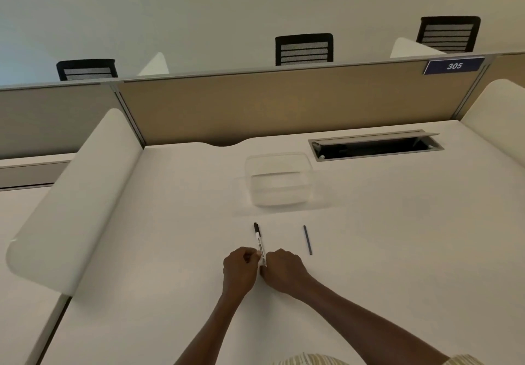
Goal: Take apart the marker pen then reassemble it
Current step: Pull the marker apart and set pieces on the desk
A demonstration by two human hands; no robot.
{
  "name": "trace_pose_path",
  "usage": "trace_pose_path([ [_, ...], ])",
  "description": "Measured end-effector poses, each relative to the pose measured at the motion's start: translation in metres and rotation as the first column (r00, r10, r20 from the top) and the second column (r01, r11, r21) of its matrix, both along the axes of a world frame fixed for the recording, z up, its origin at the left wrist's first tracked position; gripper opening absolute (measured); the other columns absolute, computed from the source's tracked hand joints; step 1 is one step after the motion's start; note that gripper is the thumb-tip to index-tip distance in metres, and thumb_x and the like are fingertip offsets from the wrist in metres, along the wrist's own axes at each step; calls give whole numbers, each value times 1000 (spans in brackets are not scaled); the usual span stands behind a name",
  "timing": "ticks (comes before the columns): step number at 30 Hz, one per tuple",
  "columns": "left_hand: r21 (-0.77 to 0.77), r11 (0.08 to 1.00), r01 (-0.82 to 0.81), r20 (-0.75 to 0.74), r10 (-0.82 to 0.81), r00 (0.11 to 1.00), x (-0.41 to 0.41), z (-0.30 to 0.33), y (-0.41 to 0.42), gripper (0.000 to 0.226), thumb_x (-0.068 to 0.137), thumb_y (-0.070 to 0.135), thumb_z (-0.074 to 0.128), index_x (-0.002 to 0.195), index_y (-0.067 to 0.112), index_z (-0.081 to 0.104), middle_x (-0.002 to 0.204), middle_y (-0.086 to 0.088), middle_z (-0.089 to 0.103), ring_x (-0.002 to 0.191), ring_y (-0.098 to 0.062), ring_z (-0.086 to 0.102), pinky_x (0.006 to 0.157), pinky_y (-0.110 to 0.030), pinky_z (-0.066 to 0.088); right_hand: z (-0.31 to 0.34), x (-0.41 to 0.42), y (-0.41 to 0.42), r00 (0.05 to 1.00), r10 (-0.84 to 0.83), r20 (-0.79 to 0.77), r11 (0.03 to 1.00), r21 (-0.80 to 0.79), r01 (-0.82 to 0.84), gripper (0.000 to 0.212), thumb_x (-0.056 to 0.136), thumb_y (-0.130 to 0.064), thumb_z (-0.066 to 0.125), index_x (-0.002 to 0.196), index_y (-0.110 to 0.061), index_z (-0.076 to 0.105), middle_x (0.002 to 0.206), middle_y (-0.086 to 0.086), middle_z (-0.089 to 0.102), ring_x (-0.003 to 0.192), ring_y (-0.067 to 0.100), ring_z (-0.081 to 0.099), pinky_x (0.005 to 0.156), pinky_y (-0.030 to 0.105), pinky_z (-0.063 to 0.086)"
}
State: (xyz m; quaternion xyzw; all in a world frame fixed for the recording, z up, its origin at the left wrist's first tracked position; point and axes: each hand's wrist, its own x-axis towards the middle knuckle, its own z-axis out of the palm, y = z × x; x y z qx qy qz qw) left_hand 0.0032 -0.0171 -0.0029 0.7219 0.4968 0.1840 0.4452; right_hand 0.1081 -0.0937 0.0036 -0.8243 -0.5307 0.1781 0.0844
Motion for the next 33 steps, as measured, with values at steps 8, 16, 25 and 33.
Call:
trace_pose_path([
  [8,-416,907,-69,286,203,936,-5,15,-7,10,85,16,73,81,8,77,83,-20,74,71,-25,70,75,-37,58,15,-7,-9,999,38,12,985,167,-39,29,97,-36,40,93,-15,59,91,5,68,81,25,64,60,30,37],
  [16,-685,721,109,537,398,744,-6,53,0,16,95,3,57,108,5,67,98,-8,78,88,-18,73,71,-27,58,59,19,-22,601,-101,-792,988,-11,152,37,99,-35,48,90,-7,70,78,3,71,62,13,58,54,22,43],
  [25,-619,670,409,721,279,635,2,102,17,26,100,6,47,122,6,60,116,-8,73,100,-17,72,77,-29,59,90,29,-25,-320,-88,-943,982,-136,130,31,97,-34,53,98,-9,71,82,1,65,65,9,52,48,16,35],
  [33,-581,763,283,727,331,602,13,116,18,18,95,-3,52,107,1,64,84,-6,75,82,-21,74,74,-33,61,110,16,-12,95,-145,-985,911,-95,402,37,105,-27,38,73,-16,53,56,-4,47,45,5,35,43,14,31],
])
